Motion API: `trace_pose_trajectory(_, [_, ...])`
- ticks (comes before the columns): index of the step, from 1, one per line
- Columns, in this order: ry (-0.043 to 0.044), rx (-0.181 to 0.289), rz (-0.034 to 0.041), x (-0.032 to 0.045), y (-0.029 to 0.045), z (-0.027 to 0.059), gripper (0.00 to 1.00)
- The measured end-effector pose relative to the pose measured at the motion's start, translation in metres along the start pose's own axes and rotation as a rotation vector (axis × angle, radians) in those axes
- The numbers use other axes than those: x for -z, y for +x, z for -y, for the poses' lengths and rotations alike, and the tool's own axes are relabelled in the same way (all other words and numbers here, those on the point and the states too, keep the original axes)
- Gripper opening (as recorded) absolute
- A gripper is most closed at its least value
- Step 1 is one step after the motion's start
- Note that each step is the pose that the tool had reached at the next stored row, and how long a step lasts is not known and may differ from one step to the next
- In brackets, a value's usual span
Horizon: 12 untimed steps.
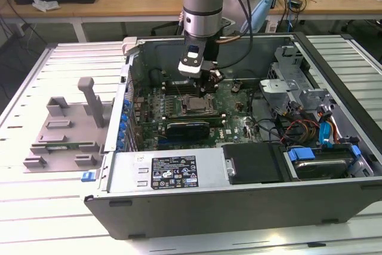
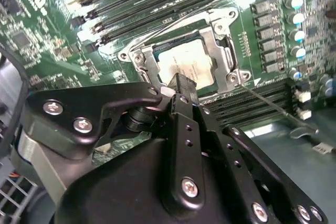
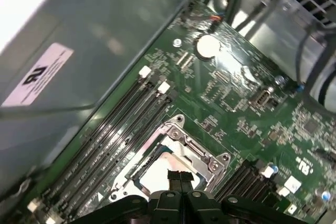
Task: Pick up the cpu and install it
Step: 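Close the cpu cover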
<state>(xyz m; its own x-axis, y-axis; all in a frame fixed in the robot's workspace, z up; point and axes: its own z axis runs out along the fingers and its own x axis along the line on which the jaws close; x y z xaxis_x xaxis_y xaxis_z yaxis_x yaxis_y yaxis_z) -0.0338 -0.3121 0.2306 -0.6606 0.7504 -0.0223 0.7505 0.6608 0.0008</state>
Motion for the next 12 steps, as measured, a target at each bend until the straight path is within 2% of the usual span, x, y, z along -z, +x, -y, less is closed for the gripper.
trace_pose_trajectory(3, [-0.0011, 0.059, 0.0002, -0.0002, 0.0, 0.0, 0.11])
trace_pose_trajectory(6, [-0.0027, 0.148, 0.0006, -0.0005, 0.0, 0.0, 0.11])
trace_pose_trajectory(8, [-0.0047, 0.251, 0.0009, -0.0008, 0.0, 0.0, 0.11])
trace_pose_trajectory(12, [-0.0074, 0.397, 0.0014, -0.0013, 0.0, 0.0, 0.11])
